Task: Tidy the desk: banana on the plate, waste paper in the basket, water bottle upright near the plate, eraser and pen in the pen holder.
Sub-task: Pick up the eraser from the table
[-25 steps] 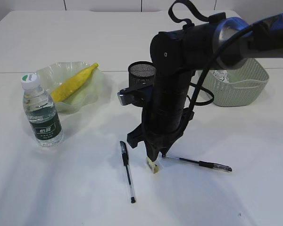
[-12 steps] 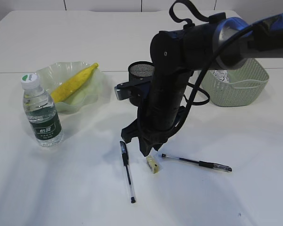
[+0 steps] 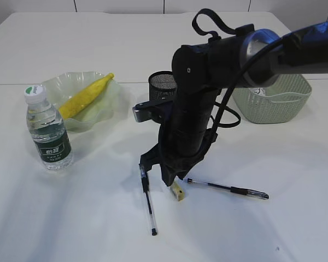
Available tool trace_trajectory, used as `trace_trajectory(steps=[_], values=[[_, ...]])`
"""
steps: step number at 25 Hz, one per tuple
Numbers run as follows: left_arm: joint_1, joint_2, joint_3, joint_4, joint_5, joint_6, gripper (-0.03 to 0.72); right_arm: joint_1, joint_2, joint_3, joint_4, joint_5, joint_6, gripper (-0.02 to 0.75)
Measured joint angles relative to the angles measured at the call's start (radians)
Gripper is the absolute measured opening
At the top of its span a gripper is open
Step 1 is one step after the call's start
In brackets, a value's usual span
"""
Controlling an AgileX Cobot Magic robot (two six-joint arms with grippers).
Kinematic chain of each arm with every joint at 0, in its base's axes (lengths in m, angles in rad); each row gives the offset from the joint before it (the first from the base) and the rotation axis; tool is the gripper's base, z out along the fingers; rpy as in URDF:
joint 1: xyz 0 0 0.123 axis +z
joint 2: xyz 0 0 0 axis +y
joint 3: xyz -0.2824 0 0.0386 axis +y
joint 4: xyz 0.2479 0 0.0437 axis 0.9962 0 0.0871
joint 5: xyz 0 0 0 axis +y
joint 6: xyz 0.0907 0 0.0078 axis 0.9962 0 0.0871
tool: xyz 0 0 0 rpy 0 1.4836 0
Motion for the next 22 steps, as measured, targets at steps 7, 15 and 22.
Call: trace_trajectory(steps=[7,15,22], values=[[0.000,0.000,0.000,0.000,0.000,0.000,0.592,0.000,0.024,0.000,0.002,-0.007,0.000,0.241],[0.000,0.000,0.000,0.000,0.000,0.000,0.593,0.000,0.052,0.000,0.010,-0.008,0.000,0.241],[0.000,0.000,0.000,0.000,0.000,0.000,0.592,0.000,0.052,-0.002,0.010,-0.010,0.000,0.241]])
